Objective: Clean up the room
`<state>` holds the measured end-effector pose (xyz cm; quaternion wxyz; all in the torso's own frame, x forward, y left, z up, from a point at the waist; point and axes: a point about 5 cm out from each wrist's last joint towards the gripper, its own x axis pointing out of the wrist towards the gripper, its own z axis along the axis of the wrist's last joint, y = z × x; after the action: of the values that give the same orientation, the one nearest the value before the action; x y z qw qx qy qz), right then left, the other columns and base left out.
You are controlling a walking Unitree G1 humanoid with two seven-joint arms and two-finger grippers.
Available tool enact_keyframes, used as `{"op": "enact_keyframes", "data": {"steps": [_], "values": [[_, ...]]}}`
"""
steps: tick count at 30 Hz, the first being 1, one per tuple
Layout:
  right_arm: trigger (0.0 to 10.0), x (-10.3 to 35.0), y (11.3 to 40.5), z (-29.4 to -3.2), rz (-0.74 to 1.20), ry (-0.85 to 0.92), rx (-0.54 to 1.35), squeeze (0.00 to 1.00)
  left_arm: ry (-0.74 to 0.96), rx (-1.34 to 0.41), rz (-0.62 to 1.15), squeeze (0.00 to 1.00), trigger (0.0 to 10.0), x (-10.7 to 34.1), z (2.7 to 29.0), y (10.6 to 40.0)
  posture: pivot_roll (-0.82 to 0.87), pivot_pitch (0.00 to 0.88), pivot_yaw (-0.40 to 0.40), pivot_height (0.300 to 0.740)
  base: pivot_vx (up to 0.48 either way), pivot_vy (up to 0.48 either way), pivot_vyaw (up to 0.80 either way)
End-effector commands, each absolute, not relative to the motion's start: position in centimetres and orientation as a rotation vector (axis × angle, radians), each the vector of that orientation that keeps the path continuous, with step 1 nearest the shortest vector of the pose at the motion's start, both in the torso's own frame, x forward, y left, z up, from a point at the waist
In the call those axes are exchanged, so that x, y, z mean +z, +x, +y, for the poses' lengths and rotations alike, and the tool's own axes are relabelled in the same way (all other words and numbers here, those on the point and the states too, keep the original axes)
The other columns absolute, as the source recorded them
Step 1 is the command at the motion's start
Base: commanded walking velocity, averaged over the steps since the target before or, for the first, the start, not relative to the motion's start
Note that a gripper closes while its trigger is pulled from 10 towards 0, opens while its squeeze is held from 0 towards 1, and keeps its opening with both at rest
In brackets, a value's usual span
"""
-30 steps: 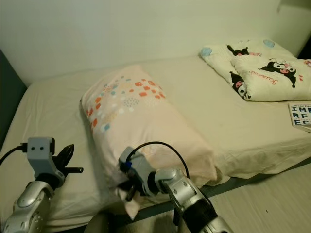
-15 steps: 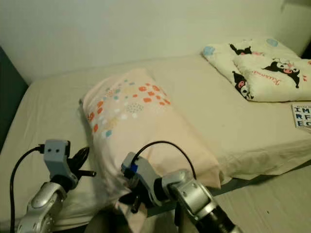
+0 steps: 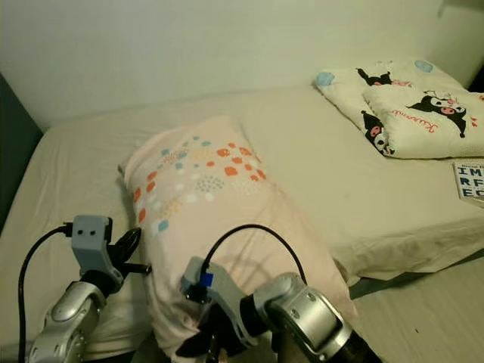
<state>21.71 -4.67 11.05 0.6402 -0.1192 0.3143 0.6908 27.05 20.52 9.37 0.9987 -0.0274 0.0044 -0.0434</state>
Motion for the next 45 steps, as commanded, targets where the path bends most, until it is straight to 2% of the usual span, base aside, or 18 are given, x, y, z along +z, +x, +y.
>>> {"op": "enact_keyframes", "data": {"steps": [1, 8, 9, 10, 11, 17, 18, 19, 20, 22, 23, 24, 25, 26, 30, 34, 38, 45], "values": [[10.0, 11.3, 21.3, -4.5, 0.691, -0.336, 1.645, 1.0, -0.053, -0.094, 0.041, 0.0, 10.0, 8.4, 20.3, 26.6, -0.04, 0.123, -0.031, 0.606, 0.0, 0.0, 0.0], [10.0, 12.0, 20.8, -5.8, 0.711, -0.398, 1.688, 1.0, -0.053, -0.105, 0.044, 0.0, 10.0, 8.4, 20.1, 26.8, -0.05, 0.122, -0.025, 0.606, 0.0, 0.0, 0.0], [10.0, 12.1, 20.9, -5.9, 0.701, -0.423, 1.688, 0.17, -0.053, -0.106, 0.045, 0.0, 10.0, 8.4, 20.1, 26.8, -0.05, 0.123, -0.023, 0.606, 0.0, 0.0, 0.0], [10.0, 12.1, 20.9, -5.9, 0.701, -0.423, 1.688, 0.17, -0.053, -0.106, 0.045, 0.0, 10.0, 8.4, 20.1, 26.8, -0.05, 0.123, -0.023, 0.606, 0.0, 0.0, 0.0], [10.0, 12.7, 21.0, -6.1, 0.677, -0.406, 1.7, 0.0, -0.051, -0.105, 0.045, 0.0, 10.0, 8.4, 20.1, 26.9, -0.05, 0.124, -0.021, 0.606, 0.0, 0.0, 0.0], [10.0, 18.0, 23.1, -6.6, 0.442, -0.079, 1.738, 0.0, -0.039, -0.086, 0.052, 0.0, 10.0, 8.4, 20.7, 27.3, -0.04, 0.124, -0.027, 0.606, 0.0, 0.0, 0.0], [10.0, 19.3, 26.3, -7.1, 0.33, -0.017, 1.523, 0.0, -0.016, -0.051, 0.094, 0.0, 10.0, 8.0, 21.2, 27.3, -0.04, 0.125, -0.027, 0.606, 0.0, 0.0, 0.0], [10.0, 19.3, 26.3, -7.1, 0.33, -0.017, 1.523, 0.0, -0.016, -0.051, 0.094, 0.0, 10.0, 8.0, 21.2, 27.3, -0.04, 0.125, -0.027, 0.606, 0.0, 0.0, 0.0], [10.0, 19.9, 28.9, -7.8, 0.263, 0.027, 1.326, 0.0, 0.002, -0.021, 0.136, 0.0, 10.0, 7.4, 21.6, 27.3, -0.04, 0.125, -0.027, 0.606, 0.0, 0.0, 0.0], [10.0, 19.9, 28.9, -7.8, 0.263, 0.027, 1.326, 0.0, 0.002, -0.021, 0.136, 0.0, 10.0, 7.4, 21.6, 27.3, -0.04, 0.125, -0.027, 0.606, 0.0, 0.0, 0.0], [10.0, 20.0, 32.0, -9.4, 0.218, 0.059, 1.05, 0.0, 0.002, 0.004, 0.194, 0.0, 10.0, 6.7, 22.1, 27.1, -0.04, 0.126, -0.024, 0.606, 0.0, 0.0, 0.0], [10.0, 18.6, 34.6, -12.8, 0.239, 0.088, 0.759, 1.0, -0.074, -0.036, 0.243, 1.0, 10.0, 6.2, 22.2, 26.7, -0.04, 0.131, -0.017, 0.606, 0.0, 0.0, 0.0], [10.0, 17.3, 35.6, -15.6, 0.272, 0.099, 0.586, 1.0, -0.153, -0.105, 0.263, 1.0, 10.0, 6.1, 21.9, 26.3, -0.04, 0.131, -0.017, 0.606, 0.0, 0.0, 0.0], [10.0, 17.3, 35.6, -15.6, 0.272, 0.099, 0.586, 1.0, -0.153, -0.105, 0.263, 1.0, 10.0, 6.1, 21.9, 26.3, -0.04, 0.131, -0.017, 0.606, 0.0, 0.0, 0.0], [10.0, 13.7, 35.0, -19.2, 0.389, 0.176, 0.418, 1.0, -0.356, -0.244, 0.278, 1.0, 10.0, 6.1, 22.0, 25.3, -0.03, 0.138, -0.015, 0.606, 0.0, 0.0, 0.0], [10.0, 12.5, 34.5, -19.7, 0.435, 0.233, 0.39, 1.0, -0.433, -0.247, 0.279, 1.0, 10.0, 6.0, 22.6, 25.0, -0.03, 0.142, -0.014, 0.606, 0.0, 0.0, 0.0], [10.0, 10.8, 34.0, -21.2, 0.454, 0.401, 0.29, 1.0, -0.609, -0.218, 0.264, 1.0, 10.0, 5.7, 23.2, 25.0, -0.03, 0.157, -0.003, 0.606, 0.0, 0.0, 0.0], [10.0, 9.9, 34.2, -23.4, 0.433, 0.551, 0.226, 1.0, -0.649, -0.276, 0.226, 1.0, 10.0, 5.5, 21.7, 25.2, -0.02, 0.172, 0.007, 0.606, 0.0, 0.0, 0.0]]}}
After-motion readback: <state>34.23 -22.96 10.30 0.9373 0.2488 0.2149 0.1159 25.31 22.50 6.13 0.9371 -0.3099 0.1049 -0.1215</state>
